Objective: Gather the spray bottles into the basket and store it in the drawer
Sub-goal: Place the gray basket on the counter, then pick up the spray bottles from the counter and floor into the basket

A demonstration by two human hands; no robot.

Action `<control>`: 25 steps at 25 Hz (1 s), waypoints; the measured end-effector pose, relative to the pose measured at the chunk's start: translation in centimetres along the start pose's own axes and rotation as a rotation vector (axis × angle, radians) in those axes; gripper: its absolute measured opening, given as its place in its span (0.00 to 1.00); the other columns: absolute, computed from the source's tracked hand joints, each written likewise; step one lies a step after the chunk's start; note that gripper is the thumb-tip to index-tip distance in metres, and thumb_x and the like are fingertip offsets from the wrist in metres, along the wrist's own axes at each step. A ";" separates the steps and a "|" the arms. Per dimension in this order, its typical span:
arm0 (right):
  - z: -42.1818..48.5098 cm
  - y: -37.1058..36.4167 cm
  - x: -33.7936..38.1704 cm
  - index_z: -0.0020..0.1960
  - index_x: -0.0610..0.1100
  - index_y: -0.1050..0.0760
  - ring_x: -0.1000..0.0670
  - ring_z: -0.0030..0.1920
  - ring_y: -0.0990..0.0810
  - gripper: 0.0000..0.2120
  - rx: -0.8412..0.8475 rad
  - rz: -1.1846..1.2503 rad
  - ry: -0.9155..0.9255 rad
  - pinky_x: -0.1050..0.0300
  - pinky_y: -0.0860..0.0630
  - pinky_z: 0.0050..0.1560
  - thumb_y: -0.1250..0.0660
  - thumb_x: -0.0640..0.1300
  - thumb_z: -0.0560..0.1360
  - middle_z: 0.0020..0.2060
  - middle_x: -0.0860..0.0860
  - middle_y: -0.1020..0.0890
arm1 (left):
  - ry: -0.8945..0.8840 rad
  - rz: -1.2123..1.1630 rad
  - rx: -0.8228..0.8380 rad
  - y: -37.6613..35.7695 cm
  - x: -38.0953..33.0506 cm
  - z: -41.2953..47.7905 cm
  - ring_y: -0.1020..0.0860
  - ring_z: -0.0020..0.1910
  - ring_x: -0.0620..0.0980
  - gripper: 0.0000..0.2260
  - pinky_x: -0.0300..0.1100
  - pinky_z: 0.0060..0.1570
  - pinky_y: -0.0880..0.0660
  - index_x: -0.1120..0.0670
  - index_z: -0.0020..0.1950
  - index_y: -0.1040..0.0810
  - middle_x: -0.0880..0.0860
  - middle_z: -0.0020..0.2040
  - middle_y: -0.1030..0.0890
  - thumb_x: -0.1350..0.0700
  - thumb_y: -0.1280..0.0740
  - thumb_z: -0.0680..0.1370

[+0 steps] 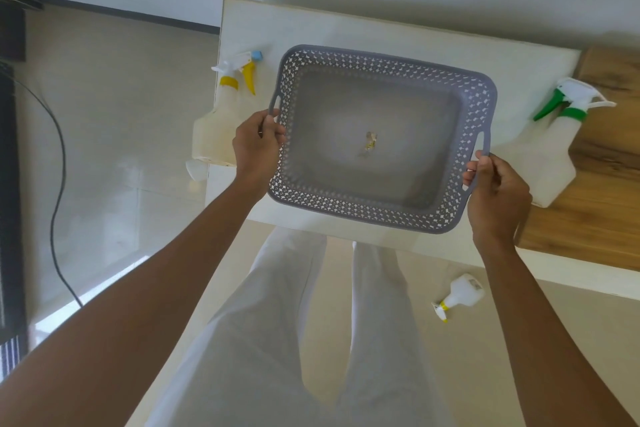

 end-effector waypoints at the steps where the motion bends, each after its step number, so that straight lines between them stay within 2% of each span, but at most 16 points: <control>1: -0.1 0.0 0.2 0.59 0.39 0.19 0.60 0.40 0.17 0.14 0.000 -0.009 0.008 0.80 0.27 0.41 0.42 0.43 0.85 0.47 0.45 0.15 | -0.017 0.037 -0.013 0.2 -0.1 -0.1 0.19 0.42 0.48 0.12 0.54 0.58 0.20 0.54 0.60 0.20 0.49 0.41 0.17 0.57 0.42 0.84; 2: -0.2 0.3 0.3 0.60 0.38 0.20 0.55 0.44 0.16 0.14 -0.016 -0.028 0.025 0.82 0.28 0.42 0.42 0.44 0.85 0.50 0.44 0.14 | -0.061 0.103 -0.046 0.8 -0.4 -0.3 0.17 0.46 0.51 0.12 0.53 0.58 0.21 0.55 0.61 0.20 0.51 0.46 0.16 0.56 0.41 0.83; 4: -0.4 1.1 0.5 0.64 0.36 0.22 0.46 0.56 0.18 0.15 -0.093 -0.055 0.064 0.83 0.31 0.44 0.41 0.43 0.84 0.58 0.41 0.17 | -0.266 0.259 -0.170 2.7 -1.3 -1.0 0.18 0.50 0.54 0.13 0.47 0.56 0.21 0.59 0.62 0.20 0.57 0.53 0.17 0.57 0.38 0.82; 6: -0.8 2.0 0.8 0.66 0.34 0.24 0.42 0.60 0.20 0.16 -0.195 -0.046 0.079 0.84 0.32 0.44 0.40 0.40 0.82 0.61 0.37 0.20 | -0.483 0.402 -0.289 4.7 -2.0 -2.4 0.19 0.51 0.57 0.12 0.44 0.53 0.24 0.62 0.61 0.20 0.61 0.55 0.20 0.59 0.36 0.81; 7: -1.1 2.3 1.2 0.65 0.34 0.24 0.41 0.59 0.20 0.16 -0.232 -0.045 0.088 0.84 0.34 0.43 0.40 0.40 0.82 0.61 0.36 0.20 | -0.525 0.493 -0.336 5.8 -1.9 -2.9 0.21 0.54 0.58 0.13 0.46 0.54 0.24 0.61 0.62 0.21 0.62 0.57 0.21 0.58 0.36 0.81; 9: -1.8 2.9 1.8 0.63 0.34 0.22 0.40 0.59 0.22 0.15 -0.248 -0.063 0.096 0.85 0.36 0.44 0.40 0.41 0.82 0.59 0.36 0.19 | -0.448 0.616 -0.412 8.0 -1.2 -2.6 0.24 0.60 0.59 0.15 0.49 0.58 0.26 0.59 0.66 0.23 0.61 0.63 0.24 0.54 0.36 0.81; 11: -2.5 3.1 2.4 0.61 0.34 0.21 0.40 0.60 0.23 0.14 -0.232 -0.089 0.121 0.85 0.37 0.45 0.39 0.42 0.82 0.57 0.37 0.18 | -0.209 0.535 -0.436 10.3 -0.2 -0.9 0.28 0.66 0.58 0.19 0.48 0.64 0.30 0.57 0.70 0.26 0.59 0.68 0.26 0.51 0.36 0.81; 12: -2.8 3.1 2.8 0.60 0.34 0.21 0.41 0.60 0.24 0.14 -0.225 -0.096 0.141 0.85 0.37 0.46 0.39 0.42 0.82 0.57 0.36 0.18 | -0.063 0.434 -0.401 11.4 0.4 0.4 0.30 0.69 0.57 0.21 0.46 0.67 0.33 0.56 0.71 0.27 0.59 0.70 0.28 0.49 0.36 0.80; 14: -3.2 2.9 3.4 0.60 0.34 0.21 0.42 0.60 0.24 0.14 -0.210 -0.111 0.183 0.82 0.33 0.47 0.39 0.42 0.82 0.57 0.37 0.18 | 0.172 0.302 -0.200 12.3 1.6 3.0 0.33 0.74 0.56 0.27 0.46 0.72 0.36 0.55 0.75 0.31 0.59 0.74 0.31 0.44 0.34 0.79; 16: -3.6 2.4 4.2 0.59 0.35 0.21 0.43 0.61 0.24 0.13 -0.216 -0.120 0.233 0.69 0.25 0.50 0.39 0.42 0.83 0.57 0.37 0.19 | 0.297 0.303 0.059 12.2 2.7 4.4 0.34 0.76 0.56 0.34 0.50 0.74 0.37 0.54 0.78 0.36 0.56 0.78 0.36 0.39 0.32 0.77; 18: -4.1 1.2 5.4 0.59 0.35 0.21 0.46 0.60 0.24 0.12 -0.214 -0.111 0.292 0.54 0.21 0.52 0.38 0.40 0.83 0.57 0.38 0.19 | 0.363 0.266 0.224 11.7 3.5 4.6 0.31 0.73 0.57 0.38 0.54 0.72 0.35 0.52 0.78 0.38 0.53 0.77 0.33 0.36 0.31 0.75; 21: -5.1 -2.2 8.2 0.59 0.35 0.21 0.48 0.60 0.23 0.10 -0.116 -0.077 0.396 0.50 0.20 0.56 0.37 0.38 0.83 0.58 0.38 0.21 | 0.381 0.129 0.371 10.2 4.3 3.9 0.23 0.64 0.55 0.29 0.54 0.63 0.28 0.43 0.69 0.28 0.47 0.65 0.22 0.34 0.29 0.71; 23: -5.8 -5.0 10.3 0.60 0.36 0.21 0.44 0.61 0.22 0.09 -0.006 -0.069 0.443 0.46 0.19 0.57 0.36 0.39 0.83 0.59 0.40 0.22 | 0.366 0.070 0.452 8.9 4.7 3.5 0.22 0.62 0.54 0.31 0.56 0.63 0.25 0.47 0.68 0.27 0.49 0.63 0.20 0.34 0.27 0.69; 25: -6.5 -7.8 12.3 0.61 0.38 0.22 0.43 0.63 0.23 0.10 0.112 -0.055 0.431 0.42 0.21 0.61 0.36 0.40 0.82 0.61 0.42 0.24 | 0.368 0.049 0.452 7.7 5.0 3.2 0.21 0.62 0.55 0.32 0.54 0.62 0.23 0.53 0.66 0.24 0.53 0.62 0.19 0.36 0.26 0.69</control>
Point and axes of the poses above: each hand's wrist, its own z-axis towards the middle knuckle, its own y-axis out of the back of the hand, x = y × z, the point moved 5 cm from there along z, towards the middle knuckle
